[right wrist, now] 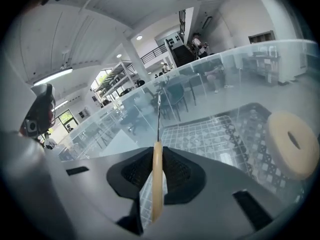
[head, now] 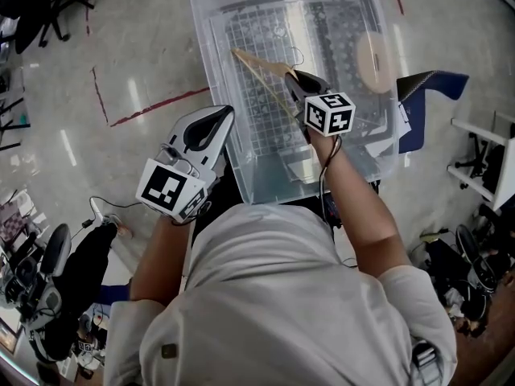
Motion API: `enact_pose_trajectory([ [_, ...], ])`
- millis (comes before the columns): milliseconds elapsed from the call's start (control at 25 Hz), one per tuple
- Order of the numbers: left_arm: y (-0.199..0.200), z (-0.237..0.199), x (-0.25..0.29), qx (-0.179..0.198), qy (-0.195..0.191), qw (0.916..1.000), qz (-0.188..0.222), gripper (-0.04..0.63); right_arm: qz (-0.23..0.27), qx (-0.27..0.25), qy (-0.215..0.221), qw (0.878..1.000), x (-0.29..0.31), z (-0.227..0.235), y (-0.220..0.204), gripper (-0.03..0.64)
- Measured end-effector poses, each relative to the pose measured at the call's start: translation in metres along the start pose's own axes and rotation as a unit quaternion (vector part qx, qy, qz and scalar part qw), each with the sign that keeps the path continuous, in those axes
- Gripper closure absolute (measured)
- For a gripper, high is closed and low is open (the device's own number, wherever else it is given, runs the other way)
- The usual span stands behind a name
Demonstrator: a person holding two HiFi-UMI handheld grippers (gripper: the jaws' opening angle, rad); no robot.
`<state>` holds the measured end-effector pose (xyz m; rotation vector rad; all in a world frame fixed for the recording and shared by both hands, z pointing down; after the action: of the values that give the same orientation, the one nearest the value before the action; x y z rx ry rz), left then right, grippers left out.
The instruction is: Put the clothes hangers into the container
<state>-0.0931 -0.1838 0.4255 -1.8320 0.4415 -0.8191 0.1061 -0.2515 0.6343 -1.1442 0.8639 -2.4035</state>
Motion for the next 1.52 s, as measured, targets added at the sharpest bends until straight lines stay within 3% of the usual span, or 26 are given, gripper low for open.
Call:
enact_pose_trajectory([
  [320, -0.011, -0.001, 0.007, -0.01, 0.001, 0.9999, -0.007, 0.58, -0.053, 0.069, -0.01, 0.996, 0.026, 0.045, -0.044, 0.531],
  [720, -0.019, -0.006, 0.015, -0.02, 0.004, 0.9997, -0.015, 0.58, -0.098, 0.108, -0.043, 0.988, 0.05, 0.088, -0.072, 0.489],
  [1080, -0.021, -0.014, 0.022, -0.023, 0.008, 0.9994, -0.023, 0.58, -0.153, 0.09, -0.096, 0.979, 0.067, 0.119, -0.095, 0.453],
  [1240, -0.024, -0.013, 0.023, -0.027, 0.01, 0.9992, -0.028, 0.58, -0.194, 0.036, -0.136, 0.971, 0.069, 0.123, -0.102, 0.449],
  [1520, -0.031, -0.015, 0.024, -0.032, 0.009, 0.999, -0.03, 0.58, -0.2, 0.02, -0.137, 0.97, 0.072, 0.125, -0.105, 0.446],
])
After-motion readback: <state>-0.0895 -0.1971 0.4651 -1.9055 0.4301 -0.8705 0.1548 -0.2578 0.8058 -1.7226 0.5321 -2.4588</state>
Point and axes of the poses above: the fingertips, and each gripper's own axes: x forward along the fingers, z to its right, y out of its top, the point moved 5 cm from there along -x, backward along the fingers, and after that the axes turned 4 degrees about x, right-handed, at the moved point
